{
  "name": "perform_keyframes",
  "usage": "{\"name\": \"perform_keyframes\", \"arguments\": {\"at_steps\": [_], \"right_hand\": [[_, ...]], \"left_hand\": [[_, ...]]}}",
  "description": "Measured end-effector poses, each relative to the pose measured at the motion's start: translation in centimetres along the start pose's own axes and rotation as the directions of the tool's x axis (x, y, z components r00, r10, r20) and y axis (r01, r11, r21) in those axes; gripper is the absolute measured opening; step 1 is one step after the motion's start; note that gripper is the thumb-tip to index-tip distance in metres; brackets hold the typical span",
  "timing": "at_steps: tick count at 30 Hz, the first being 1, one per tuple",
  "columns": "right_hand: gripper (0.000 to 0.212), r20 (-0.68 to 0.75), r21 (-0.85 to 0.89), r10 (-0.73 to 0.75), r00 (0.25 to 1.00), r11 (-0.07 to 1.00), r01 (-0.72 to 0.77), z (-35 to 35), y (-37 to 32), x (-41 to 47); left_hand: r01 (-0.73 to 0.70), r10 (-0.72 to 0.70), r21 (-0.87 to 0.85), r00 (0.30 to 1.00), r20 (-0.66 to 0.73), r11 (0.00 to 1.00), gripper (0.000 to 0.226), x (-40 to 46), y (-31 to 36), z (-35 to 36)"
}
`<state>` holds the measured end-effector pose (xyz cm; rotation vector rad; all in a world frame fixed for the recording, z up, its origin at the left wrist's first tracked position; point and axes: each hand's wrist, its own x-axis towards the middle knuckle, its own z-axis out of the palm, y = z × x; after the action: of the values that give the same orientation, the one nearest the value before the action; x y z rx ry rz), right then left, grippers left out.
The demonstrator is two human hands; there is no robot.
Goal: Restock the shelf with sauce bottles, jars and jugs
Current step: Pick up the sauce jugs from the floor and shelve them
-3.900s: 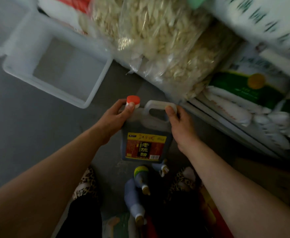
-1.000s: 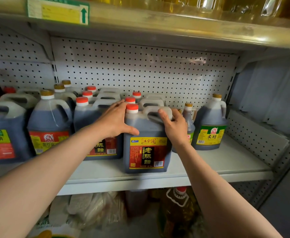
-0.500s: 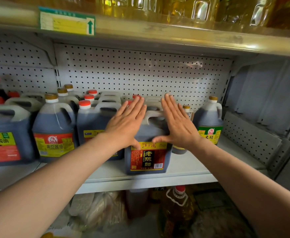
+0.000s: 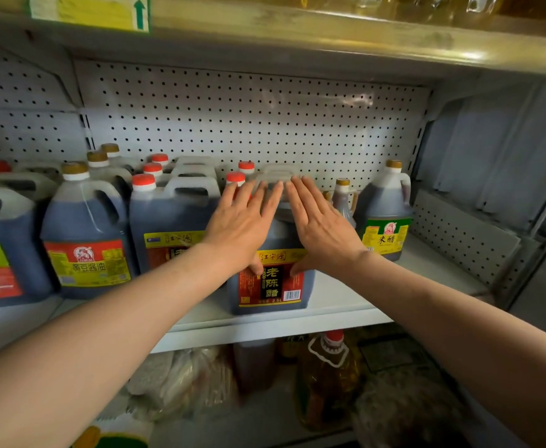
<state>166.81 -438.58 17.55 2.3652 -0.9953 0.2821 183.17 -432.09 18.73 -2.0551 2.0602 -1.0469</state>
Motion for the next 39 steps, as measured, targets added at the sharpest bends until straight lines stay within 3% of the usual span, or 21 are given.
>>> {"name": "perform_keyframes", "arguments": {"at_steps": [13,24,39], "right_hand": [[0.156,-0.018,0.126,0.033,0.999,0.992,-0.03,0.5,0.4,1.7],[0.152,-0.019,0.131,0.047,0.999,0.99,-0.044,1.4,0.6,3.8],[0.153,-0.021,0.166,0.081,0.997,0.983,-0.076,4.3,1.2,7.2]], "left_hand": [[-0.046,0.038,-0.096,0.996,-0.083,0.994,0.148,1.3,-1.1,1.7],[-0.002,-0.003,-0.138,0.999,-0.038,0.99,0.155,3.6,-1.8,3.2],[0.003,-0.009,-0.152,0.999,-0.036,0.988,0.147,6.2,-2.9,5.5]]}}
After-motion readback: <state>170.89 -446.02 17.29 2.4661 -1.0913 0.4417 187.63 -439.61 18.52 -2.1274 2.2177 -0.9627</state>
